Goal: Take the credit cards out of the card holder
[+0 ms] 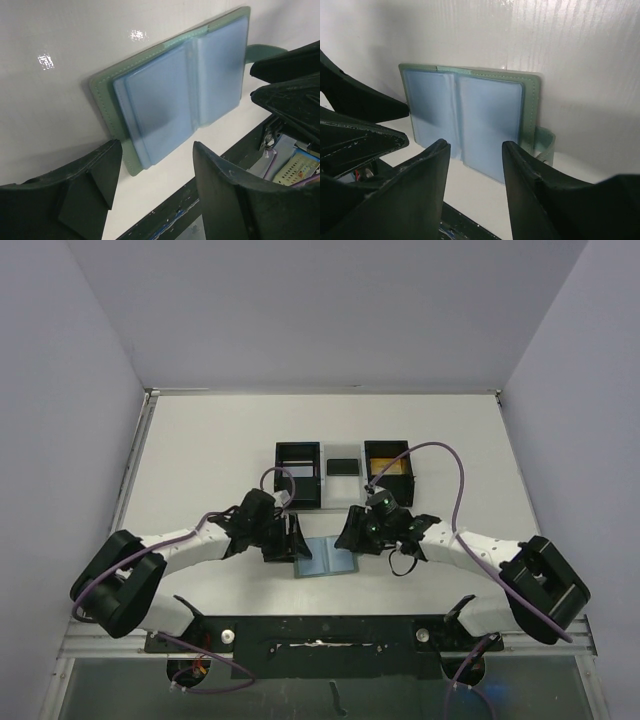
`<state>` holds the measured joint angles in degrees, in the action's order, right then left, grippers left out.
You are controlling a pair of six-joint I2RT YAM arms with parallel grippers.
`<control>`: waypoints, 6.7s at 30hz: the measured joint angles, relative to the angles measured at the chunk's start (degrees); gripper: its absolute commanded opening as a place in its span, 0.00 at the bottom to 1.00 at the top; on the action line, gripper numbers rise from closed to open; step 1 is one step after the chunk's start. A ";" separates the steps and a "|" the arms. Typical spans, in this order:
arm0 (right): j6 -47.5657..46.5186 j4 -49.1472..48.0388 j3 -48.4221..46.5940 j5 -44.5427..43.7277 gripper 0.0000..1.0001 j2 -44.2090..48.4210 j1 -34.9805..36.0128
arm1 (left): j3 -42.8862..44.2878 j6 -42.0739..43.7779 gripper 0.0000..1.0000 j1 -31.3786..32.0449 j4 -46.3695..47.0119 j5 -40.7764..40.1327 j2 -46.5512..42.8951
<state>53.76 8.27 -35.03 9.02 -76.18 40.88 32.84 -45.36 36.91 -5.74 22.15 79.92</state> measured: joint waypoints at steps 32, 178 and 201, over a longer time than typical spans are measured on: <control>-2.03 9.25 -6.05 -5.49 0.40 -7.74 1.53 | 2.05 2.58 0.41 1.27 0.33 -0.72 4.02; 0.28 1.97 -6.38 0.81 0.22 -11.15 3.30 | 9.92 2.62 0.32 5.49 -8.17 -12.37 7.65; -0.59 7.28 -5.38 -2.34 0.57 -0.57 -2.82 | 10.01 2.91 0.51 5.16 -13.11 -16.83 3.13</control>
<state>53.17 15.55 -40.40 6.68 -76.75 38.06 42.85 -42.46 42.06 -18.85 5.32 83.05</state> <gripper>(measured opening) 0.500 0.455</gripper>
